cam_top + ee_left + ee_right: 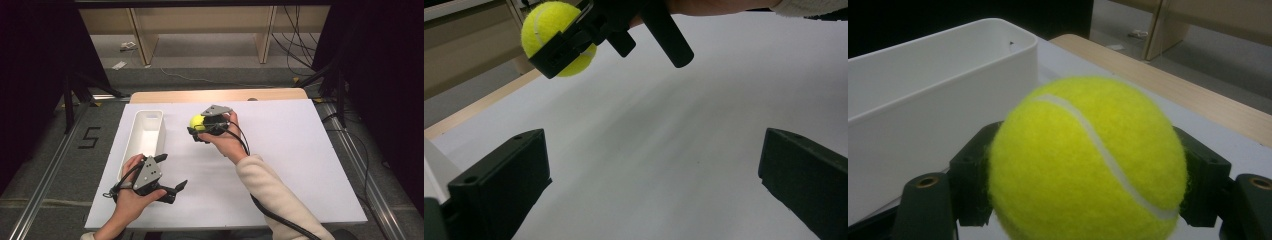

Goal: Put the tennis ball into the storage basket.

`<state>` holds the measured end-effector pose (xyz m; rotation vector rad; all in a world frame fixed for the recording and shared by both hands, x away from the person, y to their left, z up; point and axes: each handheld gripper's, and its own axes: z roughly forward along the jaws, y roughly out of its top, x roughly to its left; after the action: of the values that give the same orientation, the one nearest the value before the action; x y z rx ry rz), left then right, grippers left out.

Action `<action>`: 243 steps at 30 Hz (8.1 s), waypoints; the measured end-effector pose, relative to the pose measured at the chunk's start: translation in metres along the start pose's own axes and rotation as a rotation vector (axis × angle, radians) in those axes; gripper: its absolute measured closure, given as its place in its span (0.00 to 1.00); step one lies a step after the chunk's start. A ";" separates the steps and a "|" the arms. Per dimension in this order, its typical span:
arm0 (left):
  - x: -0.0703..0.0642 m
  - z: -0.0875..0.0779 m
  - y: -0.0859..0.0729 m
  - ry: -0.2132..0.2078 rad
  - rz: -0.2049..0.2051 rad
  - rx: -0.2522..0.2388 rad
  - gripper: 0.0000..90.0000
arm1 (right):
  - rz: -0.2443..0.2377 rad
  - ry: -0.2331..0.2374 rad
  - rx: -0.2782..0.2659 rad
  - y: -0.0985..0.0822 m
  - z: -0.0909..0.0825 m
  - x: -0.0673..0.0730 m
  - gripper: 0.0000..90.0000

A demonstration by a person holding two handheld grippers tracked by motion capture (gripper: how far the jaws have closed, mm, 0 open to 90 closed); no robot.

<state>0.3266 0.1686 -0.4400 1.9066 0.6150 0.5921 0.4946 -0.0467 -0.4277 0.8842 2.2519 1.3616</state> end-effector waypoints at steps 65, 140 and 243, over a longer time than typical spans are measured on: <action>0.000 0.000 0.001 0.001 0.007 -0.002 0.00 | -0.068 0.054 -0.033 0.033 0.005 0.035 0.30; -0.001 0.000 0.001 -0.004 0.006 0.001 0.00 | -0.094 0.107 -0.027 0.048 0.013 0.058 0.30; -0.003 0.000 0.002 -0.008 0.014 -0.004 0.00 | -0.118 0.146 -0.003 0.065 0.038 0.079 0.30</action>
<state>0.3252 0.1660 -0.4390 1.9100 0.5961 0.5942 0.4797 0.0535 -0.3872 0.6583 2.3684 1.4172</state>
